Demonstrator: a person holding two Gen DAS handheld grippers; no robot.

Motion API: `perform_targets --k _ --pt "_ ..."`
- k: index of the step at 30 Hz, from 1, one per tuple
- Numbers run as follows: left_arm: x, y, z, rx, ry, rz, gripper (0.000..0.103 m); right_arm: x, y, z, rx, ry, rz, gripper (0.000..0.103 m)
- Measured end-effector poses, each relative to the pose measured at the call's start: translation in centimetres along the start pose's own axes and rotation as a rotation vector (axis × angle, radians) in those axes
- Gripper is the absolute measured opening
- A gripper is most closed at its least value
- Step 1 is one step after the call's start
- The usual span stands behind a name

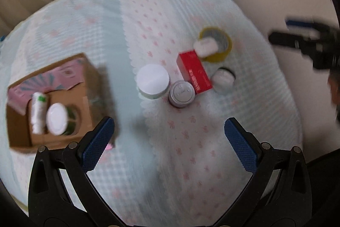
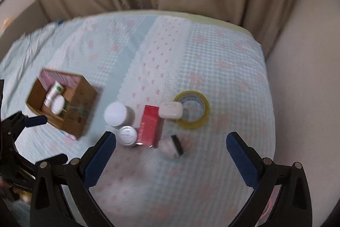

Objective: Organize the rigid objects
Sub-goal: 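Grasp the silver-lidded tin with the left tool while the right tool grasps the white earbud case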

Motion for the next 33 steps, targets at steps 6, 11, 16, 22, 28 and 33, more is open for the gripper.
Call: perform_targets --k 6,11,16,22,28,33 --pt "-0.2 8.6 2.1 -0.008 0.129 -0.087 0.092 -2.1 7.2 -0.5 0.014 -0.38 -0.108 0.103" --pt "-0.2 14.0 3.4 -0.012 0.215 -0.133 0.088 -1.6 12.5 -1.3 0.009 -0.693 -0.198 0.099" --pt "-1.0 16.5 3.8 -0.022 0.275 -0.13 0.085 -1.3 15.3 -1.9 -0.017 -0.858 -0.248 0.094" --pt "-2.2 17.7 4.1 -0.014 0.333 -0.121 0.069 -1.0 17.1 -3.6 -0.061 -0.99 -0.289 0.083" --pt "-3.4 18.2 5.4 -0.02 0.407 -0.093 0.069 -0.7 18.3 -4.4 -0.066 -1.059 -0.314 0.07" --pt "-3.8 18.3 5.6 -0.03 0.422 -0.078 0.059 -1.0 18.0 -4.8 -0.053 -1.07 -0.277 0.042"
Point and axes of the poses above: each gripper's, at about its wrist camera, not at the fingertips, and y roughly the way its jaws point, z to its right, x to its underside, the point moved 9 cm from there along y, roughly the way its jaws point, and after that the axes turned 7 degrees about -z, right-handed, at the moved point
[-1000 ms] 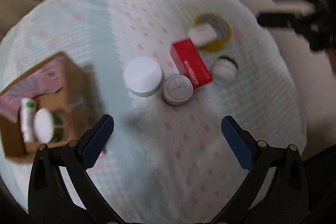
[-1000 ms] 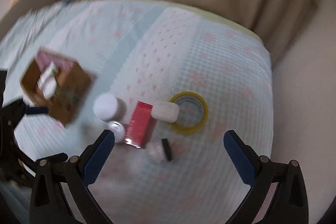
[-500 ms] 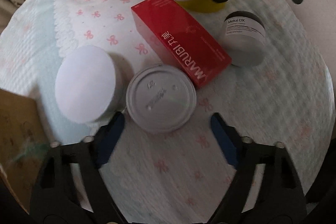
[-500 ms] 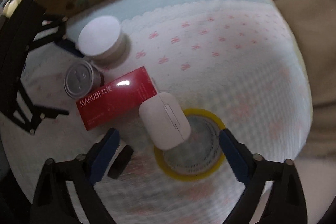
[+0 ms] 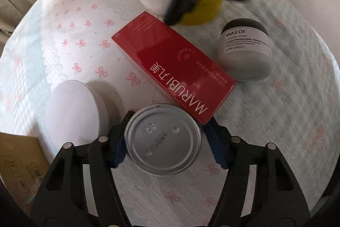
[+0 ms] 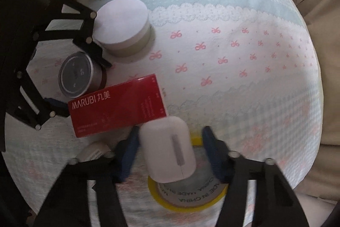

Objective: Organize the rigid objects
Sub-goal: 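Grasp the silver-lidded tin with the left tool while the right tool grasps the white earbud case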

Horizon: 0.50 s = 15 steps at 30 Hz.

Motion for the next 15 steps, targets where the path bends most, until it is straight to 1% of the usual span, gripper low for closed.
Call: perform_targets --k 5,8,10,15 --pt "0.4 -0.4 -0.4 -0.01 0.014 -0.001 0.05 0.2 -0.2 -0.3 0.01 0.038 0.012 0.042" --pt "1.3 -0.9 -0.7 -0.014 0.002 -0.002 0.05 0.2 -0.4 -0.4 0.009 0.071 0.018 0.042" --pt "1.5 -1.3 -0.4 -0.016 -0.017 -0.005 0.05 0.2 -0.7 -0.4 0.012 0.092 0.021 0.042" --pt "2.9 -3.4 -1.6 -0.03 -0.049 0.008 0.05 1.0 -2.1 -0.2 0.031 0.168 0.045 0.041"
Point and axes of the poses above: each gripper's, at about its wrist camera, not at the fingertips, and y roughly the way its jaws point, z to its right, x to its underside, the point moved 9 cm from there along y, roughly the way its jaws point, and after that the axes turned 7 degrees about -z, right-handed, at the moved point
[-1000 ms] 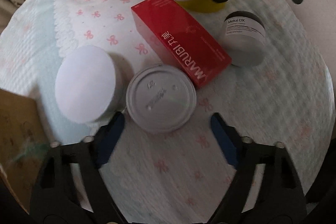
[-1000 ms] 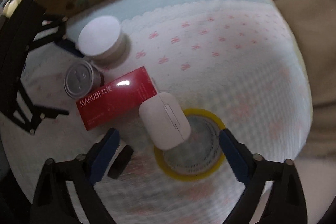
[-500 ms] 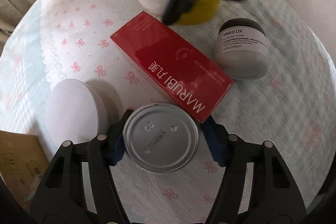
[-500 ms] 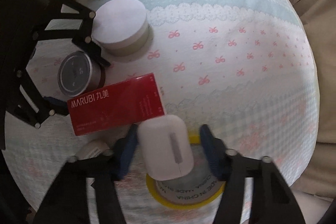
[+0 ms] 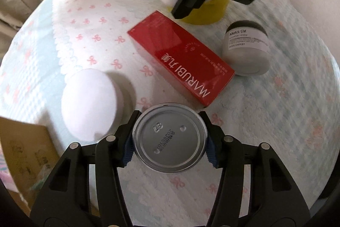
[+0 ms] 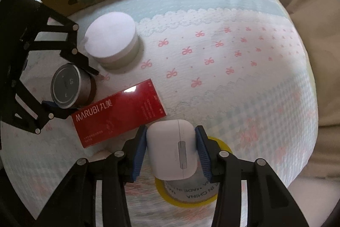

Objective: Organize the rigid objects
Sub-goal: 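Grasp the silver-lidded tin with the left tool while the right tool grasps the white earbud case, then carry the tin and earbud case into the box and release both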

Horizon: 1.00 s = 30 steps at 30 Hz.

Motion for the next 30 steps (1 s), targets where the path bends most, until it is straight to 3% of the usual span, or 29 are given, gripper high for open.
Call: perform_targets --k 10,19,30 --pt "1.5 -6.3 -2.8 -0.007 -0.147 0.053 0.05 0.6 -5.9 0.3 0.037 0.173 0.06 0.041" --pt "2.1 -17.7 -5.8 -0.042 -0.288 0.17 0.05 -0.5 -16.6 -0.9 0.084 0.302 0.162 0.041" --pt "7.4 -30.4 -11.9 -0.119 -0.485 0.282 0.05 -5.0 -27.3 -5.0 0.049 0.386 0.304 0.041"
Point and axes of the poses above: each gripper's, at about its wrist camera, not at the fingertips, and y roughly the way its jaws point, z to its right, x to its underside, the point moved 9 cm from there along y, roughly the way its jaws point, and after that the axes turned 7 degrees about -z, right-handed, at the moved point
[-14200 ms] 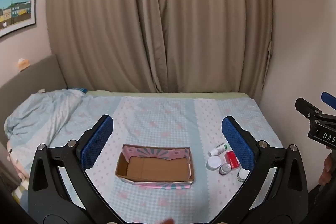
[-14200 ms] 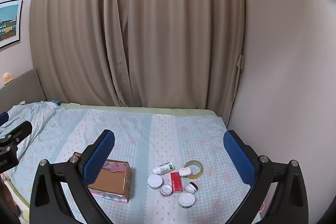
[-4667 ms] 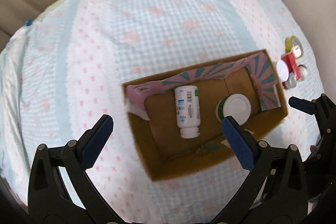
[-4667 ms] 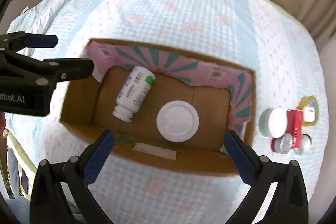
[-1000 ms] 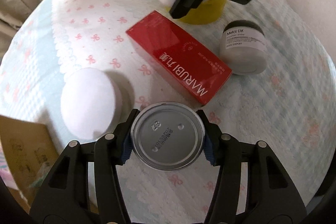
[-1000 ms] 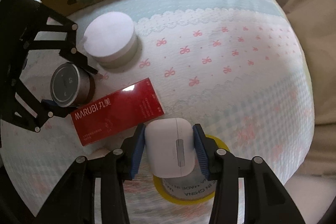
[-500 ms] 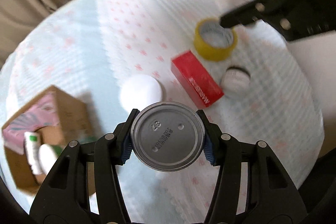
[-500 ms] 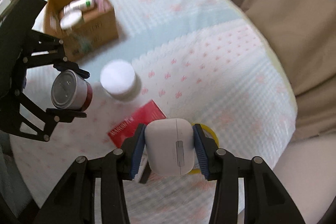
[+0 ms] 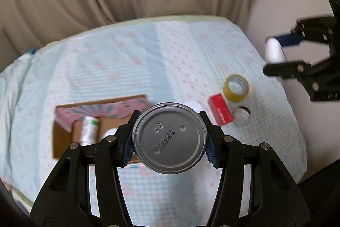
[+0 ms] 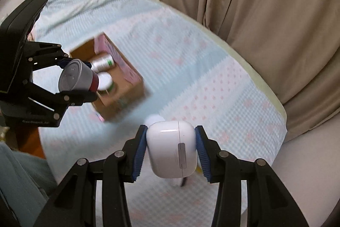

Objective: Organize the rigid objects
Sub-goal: 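Carry the tin and earbud case into the box and release both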

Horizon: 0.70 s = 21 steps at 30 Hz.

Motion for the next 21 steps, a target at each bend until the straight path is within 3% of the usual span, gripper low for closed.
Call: perform_targets --k 7,13,21 --pt "0.5 -3.8 -7.2 -0.023 -0.095 0.011 0.05 -4.2 -1.7 -5.1 -0.045 0.103 0.048 0.041" --pt "1.9 -3.3 -13.4 -0.001 -0.113 -0.03 0.05 -8.7 -0.4 -9.4 -0.063 0.238 0.048 0.041" --pt "3.1 -0.6 -22.2 -0.005 -0.025 -0.087 0.05 -13.4 3.0 -12.9 -0.049 0.491 0.019 0.041"
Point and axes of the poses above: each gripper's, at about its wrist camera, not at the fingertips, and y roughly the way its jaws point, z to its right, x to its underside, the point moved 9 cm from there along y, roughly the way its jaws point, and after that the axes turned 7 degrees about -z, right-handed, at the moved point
